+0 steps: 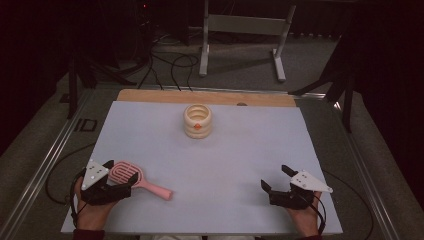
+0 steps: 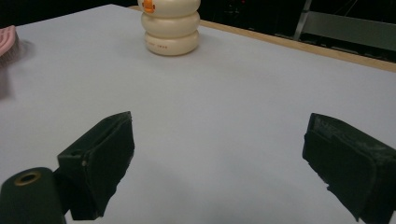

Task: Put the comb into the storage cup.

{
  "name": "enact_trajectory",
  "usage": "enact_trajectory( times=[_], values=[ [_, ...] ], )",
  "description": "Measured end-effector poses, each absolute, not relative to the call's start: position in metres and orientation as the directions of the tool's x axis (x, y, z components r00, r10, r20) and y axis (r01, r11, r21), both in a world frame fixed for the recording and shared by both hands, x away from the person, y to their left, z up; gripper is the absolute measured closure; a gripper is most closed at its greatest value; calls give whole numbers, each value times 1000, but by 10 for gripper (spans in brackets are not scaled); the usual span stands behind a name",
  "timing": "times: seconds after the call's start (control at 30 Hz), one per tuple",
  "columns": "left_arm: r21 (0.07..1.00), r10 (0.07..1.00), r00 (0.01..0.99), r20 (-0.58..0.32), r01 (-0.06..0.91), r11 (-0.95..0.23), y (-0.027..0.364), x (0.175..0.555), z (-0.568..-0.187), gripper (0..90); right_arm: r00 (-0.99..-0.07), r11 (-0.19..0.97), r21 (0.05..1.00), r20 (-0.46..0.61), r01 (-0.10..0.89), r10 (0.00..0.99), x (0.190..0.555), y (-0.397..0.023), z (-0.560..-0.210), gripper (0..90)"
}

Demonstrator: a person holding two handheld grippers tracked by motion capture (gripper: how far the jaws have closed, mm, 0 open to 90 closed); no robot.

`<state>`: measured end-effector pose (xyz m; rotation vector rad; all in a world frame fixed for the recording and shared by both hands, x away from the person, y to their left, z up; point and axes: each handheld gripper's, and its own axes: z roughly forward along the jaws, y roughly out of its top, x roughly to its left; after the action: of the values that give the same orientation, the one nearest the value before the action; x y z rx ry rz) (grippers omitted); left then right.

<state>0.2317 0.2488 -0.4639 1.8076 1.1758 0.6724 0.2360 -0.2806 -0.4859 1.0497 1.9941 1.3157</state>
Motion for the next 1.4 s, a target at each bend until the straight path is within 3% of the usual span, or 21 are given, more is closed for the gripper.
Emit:
enact_trajectory(
  times=[0.8, 0.93, 1.4],
  values=[
    [820, 833, 552, -41, 495, -287, 212, 247, -479, 568, -542, 211, 922, -2, 324, 840, 237, -285, -487, 91],
    [803, 812, 581, -65, 513, -303, 206, 250, -484, 683, -543, 211, 922, -1, 324, 840, 237, -285, -487, 91],
    [777, 800, 596, -68, 535, -332, 199, 253, -491, 872, -543, 215, 921, -4, 326, 840, 237, -285, -487, 91]
  ],
)
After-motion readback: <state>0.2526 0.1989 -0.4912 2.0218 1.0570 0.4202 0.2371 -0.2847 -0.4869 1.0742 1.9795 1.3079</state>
